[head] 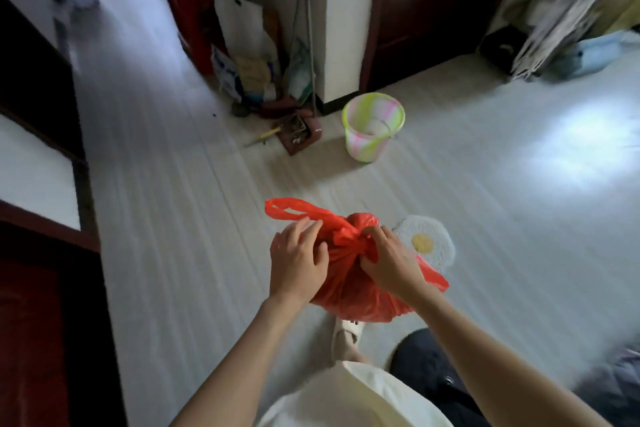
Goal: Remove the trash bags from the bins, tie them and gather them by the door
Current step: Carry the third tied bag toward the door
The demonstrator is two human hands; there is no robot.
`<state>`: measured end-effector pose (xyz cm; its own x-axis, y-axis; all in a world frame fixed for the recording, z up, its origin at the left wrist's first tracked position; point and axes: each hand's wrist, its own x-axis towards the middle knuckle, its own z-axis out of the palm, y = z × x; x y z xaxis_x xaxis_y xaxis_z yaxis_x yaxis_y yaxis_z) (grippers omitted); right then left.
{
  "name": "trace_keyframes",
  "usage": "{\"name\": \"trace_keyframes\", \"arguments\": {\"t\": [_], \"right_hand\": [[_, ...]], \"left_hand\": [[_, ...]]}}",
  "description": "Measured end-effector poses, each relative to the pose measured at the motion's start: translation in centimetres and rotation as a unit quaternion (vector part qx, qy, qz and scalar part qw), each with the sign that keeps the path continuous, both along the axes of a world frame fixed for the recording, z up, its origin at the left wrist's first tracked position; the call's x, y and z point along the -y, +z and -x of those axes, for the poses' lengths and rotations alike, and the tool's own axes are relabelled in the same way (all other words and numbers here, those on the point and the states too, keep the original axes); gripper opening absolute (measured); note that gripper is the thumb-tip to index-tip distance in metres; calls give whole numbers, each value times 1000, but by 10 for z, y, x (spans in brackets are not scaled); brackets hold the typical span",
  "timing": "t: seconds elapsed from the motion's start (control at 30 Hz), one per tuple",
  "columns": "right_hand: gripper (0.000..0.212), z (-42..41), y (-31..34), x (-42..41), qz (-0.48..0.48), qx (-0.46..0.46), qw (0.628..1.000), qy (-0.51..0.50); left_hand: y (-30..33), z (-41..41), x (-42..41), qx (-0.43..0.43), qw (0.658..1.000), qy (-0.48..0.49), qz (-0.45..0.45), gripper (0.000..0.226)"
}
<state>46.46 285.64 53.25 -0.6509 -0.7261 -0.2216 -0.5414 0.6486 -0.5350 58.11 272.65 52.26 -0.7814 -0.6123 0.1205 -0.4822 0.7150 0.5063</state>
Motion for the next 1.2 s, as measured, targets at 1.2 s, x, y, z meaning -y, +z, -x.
{"name": "trace_keyframes", "arguments": {"t": [1.2], "right_hand": [[34, 807, 16, -153, 23, 0, 796, -604]], "left_hand": [[15, 990, -107, 88, 819, -567, 10, 54]]}}
